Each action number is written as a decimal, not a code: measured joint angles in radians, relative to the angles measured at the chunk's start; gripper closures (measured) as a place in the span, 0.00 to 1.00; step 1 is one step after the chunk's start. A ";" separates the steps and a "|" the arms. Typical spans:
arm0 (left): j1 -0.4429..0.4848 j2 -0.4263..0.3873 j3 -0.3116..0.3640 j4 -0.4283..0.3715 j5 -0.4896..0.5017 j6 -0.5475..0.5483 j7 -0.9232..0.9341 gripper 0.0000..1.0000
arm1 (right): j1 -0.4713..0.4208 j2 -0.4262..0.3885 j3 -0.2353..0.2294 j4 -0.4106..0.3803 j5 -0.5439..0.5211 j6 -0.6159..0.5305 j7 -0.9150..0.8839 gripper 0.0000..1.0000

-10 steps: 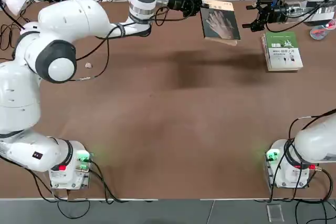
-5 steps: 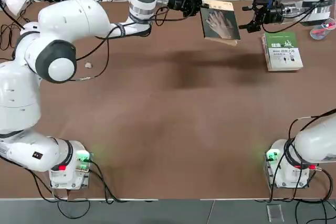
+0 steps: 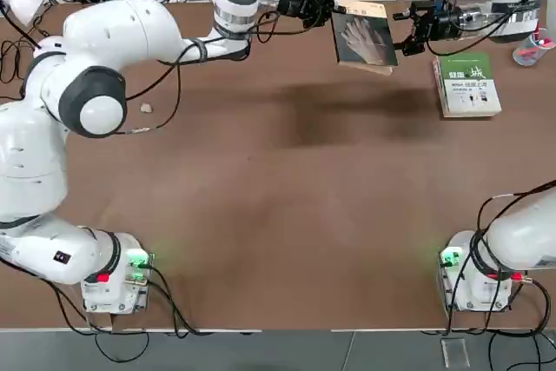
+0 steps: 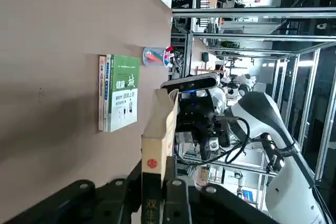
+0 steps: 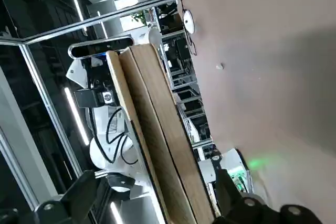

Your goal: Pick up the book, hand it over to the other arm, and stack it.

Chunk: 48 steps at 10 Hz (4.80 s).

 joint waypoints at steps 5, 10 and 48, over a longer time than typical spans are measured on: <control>0.000 0.000 0.000 0.001 0.000 0.000 0.000 0.98 | 0.004 0.000 0.019 0.000 0.000 0.006 0.000 0.07; 0.000 0.000 0.000 0.003 0.000 0.000 0.000 0.98 | 0.004 0.001 0.019 -0.001 -0.001 0.010 0.000 0.52; 0.461 -0.278 0.054 -0.004 1.259 -0.625 -0.206 0.00 | -0.177 0.071 -0.292 0.249 -0.407 -0.303 -0.086 0.85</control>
